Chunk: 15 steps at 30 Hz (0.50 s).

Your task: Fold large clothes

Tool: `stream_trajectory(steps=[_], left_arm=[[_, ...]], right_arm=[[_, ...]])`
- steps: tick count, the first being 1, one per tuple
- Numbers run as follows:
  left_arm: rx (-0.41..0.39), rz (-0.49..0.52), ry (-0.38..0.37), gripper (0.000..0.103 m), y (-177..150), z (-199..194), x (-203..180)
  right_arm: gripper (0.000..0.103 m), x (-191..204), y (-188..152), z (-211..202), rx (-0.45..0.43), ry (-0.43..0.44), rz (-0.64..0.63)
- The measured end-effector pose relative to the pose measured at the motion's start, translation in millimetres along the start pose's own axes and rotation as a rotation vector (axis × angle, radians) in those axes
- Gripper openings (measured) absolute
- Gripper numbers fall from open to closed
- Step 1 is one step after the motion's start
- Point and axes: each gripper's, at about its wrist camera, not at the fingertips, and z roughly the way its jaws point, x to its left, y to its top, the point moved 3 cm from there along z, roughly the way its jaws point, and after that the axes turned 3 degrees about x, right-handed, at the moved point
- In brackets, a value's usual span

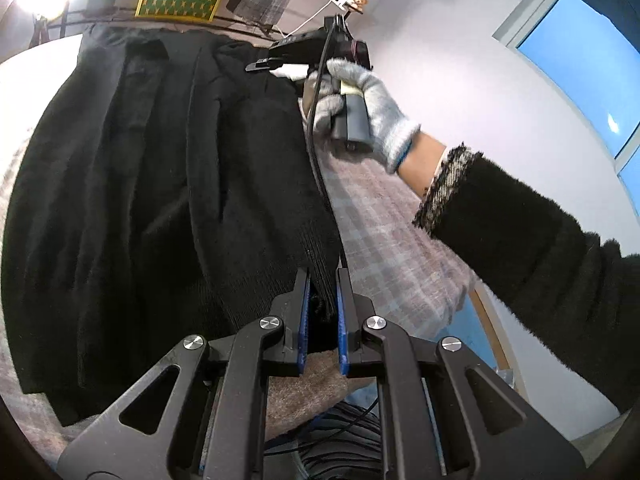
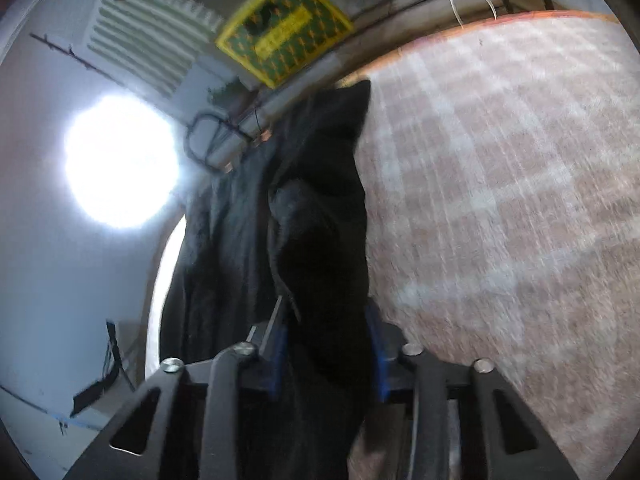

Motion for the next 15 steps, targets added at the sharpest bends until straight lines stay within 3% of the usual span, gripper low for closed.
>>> stream_trajectory(steps=[1, 8, 15], left_arm=[[0.006, -0.015, -0.010, 0.009, -2.6, 1.5, 0.9], [-0.012, -0.117, -0.091, 0.009, -7.6, -0.8, 13.8], [-0.046, -0.224, -0.140, 0.009, -16.5, -21.5, 41.2]], right_arm=[[0.010, 1.9, 0.2, 4.4, 0.018, 0.017, 0.003], [0.008, 43.2, 9.0, -1.0, 0.030, -0.241, -0.133], [0.008, 120.1, 13.0, 10.8, 0.063, -0.458, -0.339]])
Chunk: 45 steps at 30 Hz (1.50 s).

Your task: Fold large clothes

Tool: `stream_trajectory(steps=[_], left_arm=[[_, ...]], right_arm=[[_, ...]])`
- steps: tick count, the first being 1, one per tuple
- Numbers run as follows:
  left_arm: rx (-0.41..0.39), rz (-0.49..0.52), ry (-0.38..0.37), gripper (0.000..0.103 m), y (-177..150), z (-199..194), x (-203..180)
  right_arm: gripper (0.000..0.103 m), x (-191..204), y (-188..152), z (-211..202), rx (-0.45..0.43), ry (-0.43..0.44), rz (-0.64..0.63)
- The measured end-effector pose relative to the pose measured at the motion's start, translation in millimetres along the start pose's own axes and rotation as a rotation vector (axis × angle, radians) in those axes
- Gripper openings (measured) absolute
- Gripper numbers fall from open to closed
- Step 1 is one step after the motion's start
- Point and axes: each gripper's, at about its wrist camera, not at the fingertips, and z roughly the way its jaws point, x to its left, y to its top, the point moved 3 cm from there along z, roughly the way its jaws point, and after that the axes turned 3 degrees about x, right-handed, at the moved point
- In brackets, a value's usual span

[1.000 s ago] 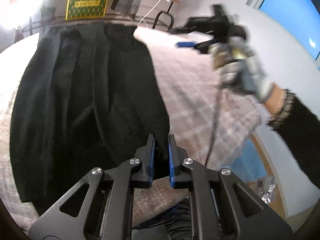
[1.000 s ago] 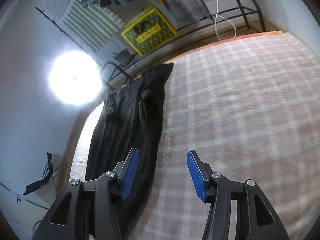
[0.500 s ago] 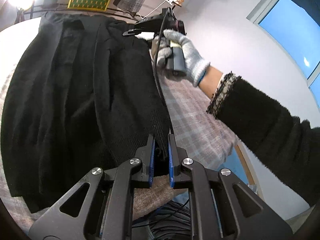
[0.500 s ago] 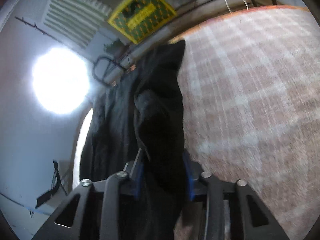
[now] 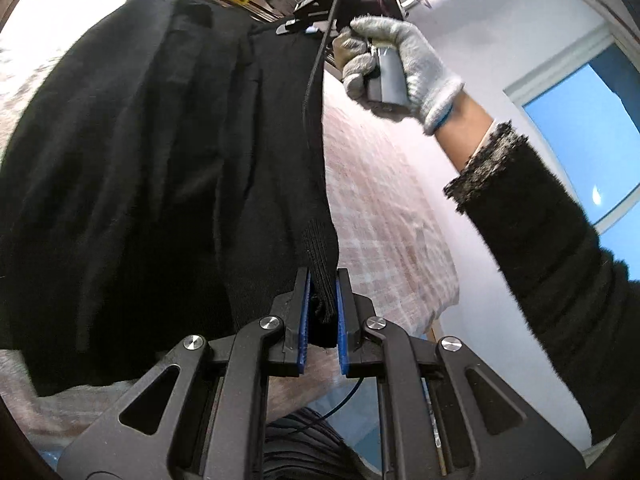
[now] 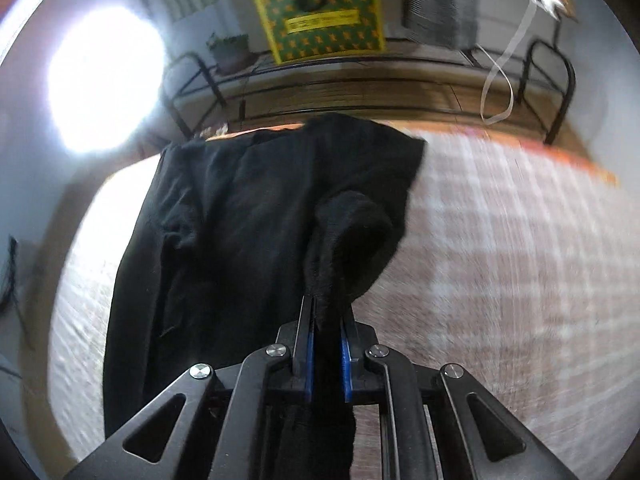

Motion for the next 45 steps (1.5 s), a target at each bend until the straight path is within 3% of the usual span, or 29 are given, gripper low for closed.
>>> stream_trajectory(steps=[5, 9, 12, 13, 18, 21, 27, 30, 34, 36, 38, 40, 45], left_arm=[[-0.030, -0.084, -0.008, 0.009, -2.5, -21.5, 25.9], [-0.035, -0.142, 0.007, 0.009, -8.0, -30.2, 45.4], [-0.031, -0.158, 0.017, 0.009, -13.8, -35.4, 49.4], [-0.031, -0.156, 0.023, 0.009, -15.4, -36.8, 49.1], [-0.039, -0.151, 0.054, 0.009, -20.3, -48.5, 49.5], [-0.030, -0.170, 0.067, 0.010, -27.4, -57.7, 50.5], [-0.062, -0.084, 0.083, 0.010, -25.6, -93.1, 29.6], [-0.122, -0.054, 0.141, 0.010, -20.9, -117.2, 30.2], [-0.209, -0.118, 0.154, 0.010, -8.5, -142.4, 51.9], [-0.229, -0.131, 0.166, 0.010, -7.2, -148.9, 59.1], [-0.231, -0.145, 0.166, 0.010, -3.9, -145.2, 64.7], [-0.220, -0.162, 0.154, 0.010, -1.9, -139.0, 70.7], [-0.215, -0.175, 0.154, 0.010, 8.3, -132.2, 81.4]], right_arm=[[0.008, 68.2, 9.6, 19.8, 0.040, -0.118, -0.180], [0.010, 102.1, 7.9, 49.6, 0.087, -0.115, -0.250], [0.038, 113.6, 2.1, 62.5, 0.110, -0.051, -0.280], [0.041, 112.9, 0.7, 58.0, 0.091, -0.009, -0.279], [0.042, 62.0, -7.0, 9.9, -0.019, 0.268, -0.140], [0.044, 1.6, -9.0, -9.2, -0.098, 0.339, 0.038], [0.045, -68.5, 10.6, 7.4, -0.144, 0.368, 0.304], [0.048, -70.2, 29.2, 26.7, -0.137, 0.385, 0.350], [0.051, -65.3, 56.1, 53.5, -0.120, 0.352, 0.364], [0.049, -64.0, 67.6, 67.0, -0.110, 0.330, 0.375], [0.032, -63.7, 77.4, 78.9, -0.108, 0.322, 0.382], [0.006, -60.5, 85.9, 83.5, -0.117, 0.340, 0.384], [0.004, -25.8, 119.7, 78.3, -0.156, 0.278, 0.228]])
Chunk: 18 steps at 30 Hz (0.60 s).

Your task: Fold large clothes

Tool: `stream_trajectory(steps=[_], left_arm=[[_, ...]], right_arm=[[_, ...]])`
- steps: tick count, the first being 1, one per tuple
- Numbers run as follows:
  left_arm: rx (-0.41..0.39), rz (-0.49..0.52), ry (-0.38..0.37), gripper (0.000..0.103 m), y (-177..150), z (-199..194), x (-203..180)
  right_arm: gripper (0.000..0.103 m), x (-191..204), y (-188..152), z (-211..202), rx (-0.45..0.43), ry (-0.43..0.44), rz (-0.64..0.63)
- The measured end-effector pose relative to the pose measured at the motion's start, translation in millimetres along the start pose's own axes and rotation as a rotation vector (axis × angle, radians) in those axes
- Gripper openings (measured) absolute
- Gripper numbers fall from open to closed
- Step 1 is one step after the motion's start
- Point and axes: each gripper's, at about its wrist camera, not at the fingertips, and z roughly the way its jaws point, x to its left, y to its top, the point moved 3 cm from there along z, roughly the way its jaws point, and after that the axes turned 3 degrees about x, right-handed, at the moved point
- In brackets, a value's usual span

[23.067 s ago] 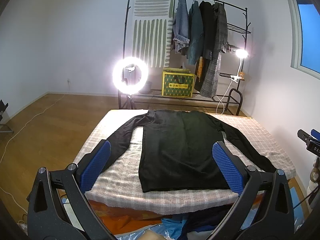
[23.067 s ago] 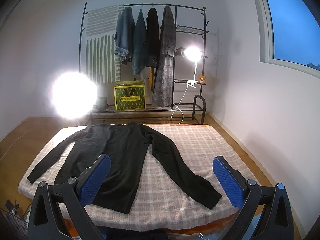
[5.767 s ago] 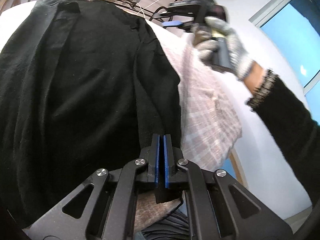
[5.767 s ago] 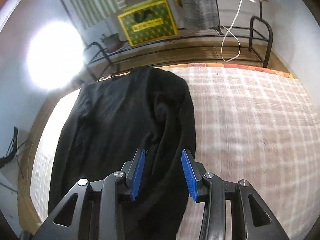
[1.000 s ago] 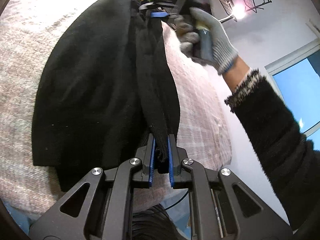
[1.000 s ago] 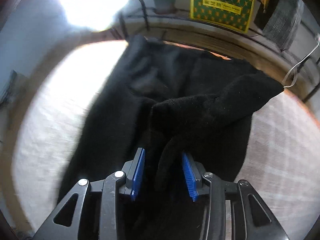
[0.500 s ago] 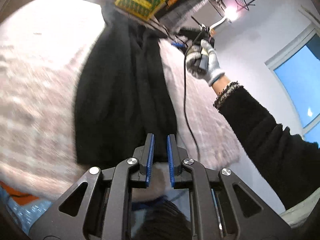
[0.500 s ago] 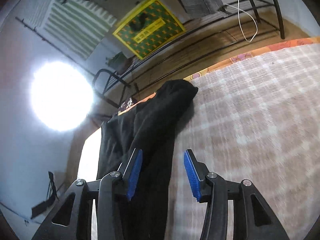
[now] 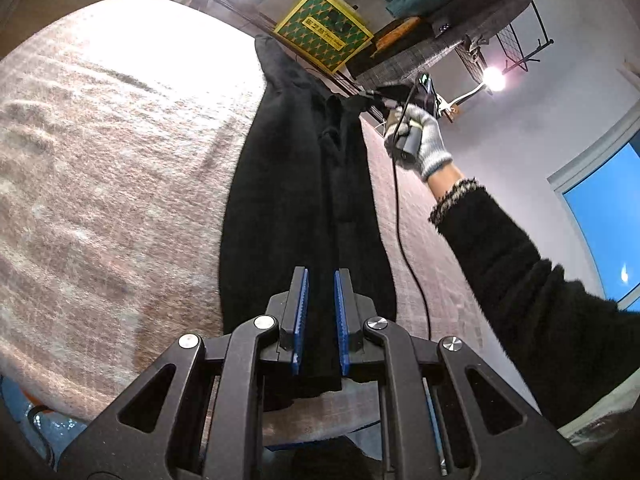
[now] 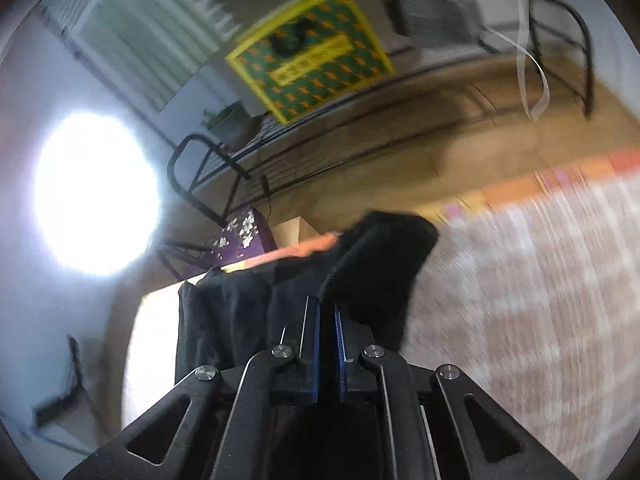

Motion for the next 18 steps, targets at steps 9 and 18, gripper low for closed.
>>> stream_trajectory(steps=[9, 18], left_arm=[[0.000, -0.051, 0.033, 0.010, 2.2, -0.9, 15.7], [0.002, -0.066, 0.021, 0.010, 2.7, -5.8, 19.1]], right_arm=[[0.007, 43.1, -5.8, 80.0, 0.084, -0.129, -0.128], [0.049, 79.1, -4.3, 36.9, 0.030, -0.082, -0.227]])
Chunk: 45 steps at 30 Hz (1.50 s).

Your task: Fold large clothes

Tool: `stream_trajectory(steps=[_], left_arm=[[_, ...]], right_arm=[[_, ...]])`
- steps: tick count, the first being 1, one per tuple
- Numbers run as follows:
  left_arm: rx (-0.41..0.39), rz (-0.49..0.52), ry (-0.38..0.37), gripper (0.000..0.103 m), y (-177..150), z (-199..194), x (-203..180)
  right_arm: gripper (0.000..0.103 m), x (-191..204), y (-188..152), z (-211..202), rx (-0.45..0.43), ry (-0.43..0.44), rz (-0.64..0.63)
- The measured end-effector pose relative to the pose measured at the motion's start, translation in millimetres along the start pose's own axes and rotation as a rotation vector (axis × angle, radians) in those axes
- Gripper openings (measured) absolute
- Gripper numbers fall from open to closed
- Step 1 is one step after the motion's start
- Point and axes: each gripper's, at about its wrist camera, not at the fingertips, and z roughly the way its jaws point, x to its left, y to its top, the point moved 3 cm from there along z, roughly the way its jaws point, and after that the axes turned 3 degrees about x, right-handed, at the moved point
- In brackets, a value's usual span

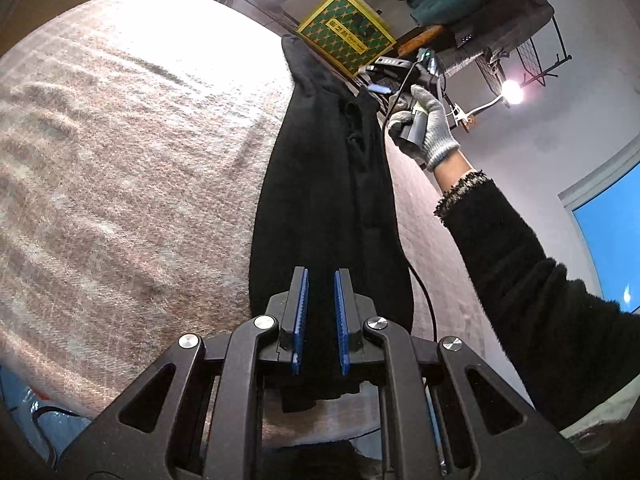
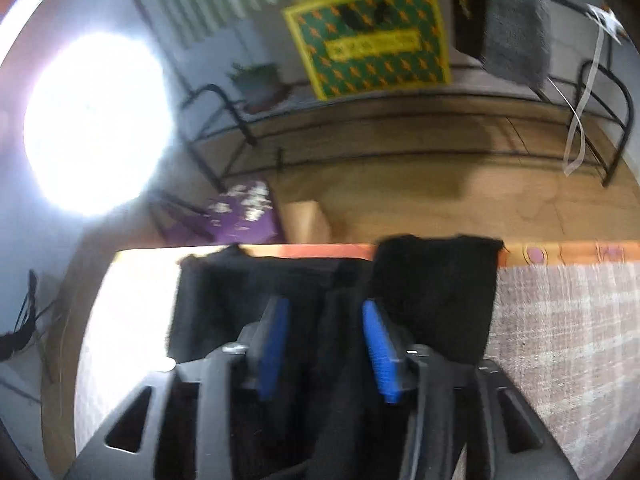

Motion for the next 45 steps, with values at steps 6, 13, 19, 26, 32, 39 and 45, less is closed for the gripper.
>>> stream_trajectory(steps=[6, 13, 19, 26, 32, 39, 45], left_arm=[[0.001, 0.009, 0.012, 0.010, -4.3, -3.1, -2.6], [-0.003, 0.024, 0.019, 0.010, -2.9, -6.0, 0.1], [0.008, 0.014, 0.011, 0.010, 1.7, -2.6, 7.9], [0.015, -0.015, 0.062, 0.010, 2.9, 6.2, 21.3], [0.063, -0.050, 0.065, 0.044, -5.3, 25.1, 28.7], [0.081, -0.007, 0.077, 0.044, -11.3, 34.4, 19.5], [0.069, -0.023, 0.084, 0.044, -12.0, 30.3, 20.6]], right_arm=[[0.049, 44.9, -6.3, 3.0, 0.030, 0.125, -0.091], [0.054, 105.5, -9.1, 57.3, 0.095, 0.080, -0.218], [0.023, 112.8, -3.9, 96.2, 0.126, 0.038, -0.192], [0.002, 78.9, 2.5, 84.7, 0.058, 0.057, 0.004], [0.043, 71.9, 0.8, 80.7, 0.111, -0.036, -0.040], [0.034, 134.5, 1.0, 52.6, 0.105, 0.012, -0.269], [0.027, 152.2, -34.1, 88.2, 0.300, -0.034, -0.332]])
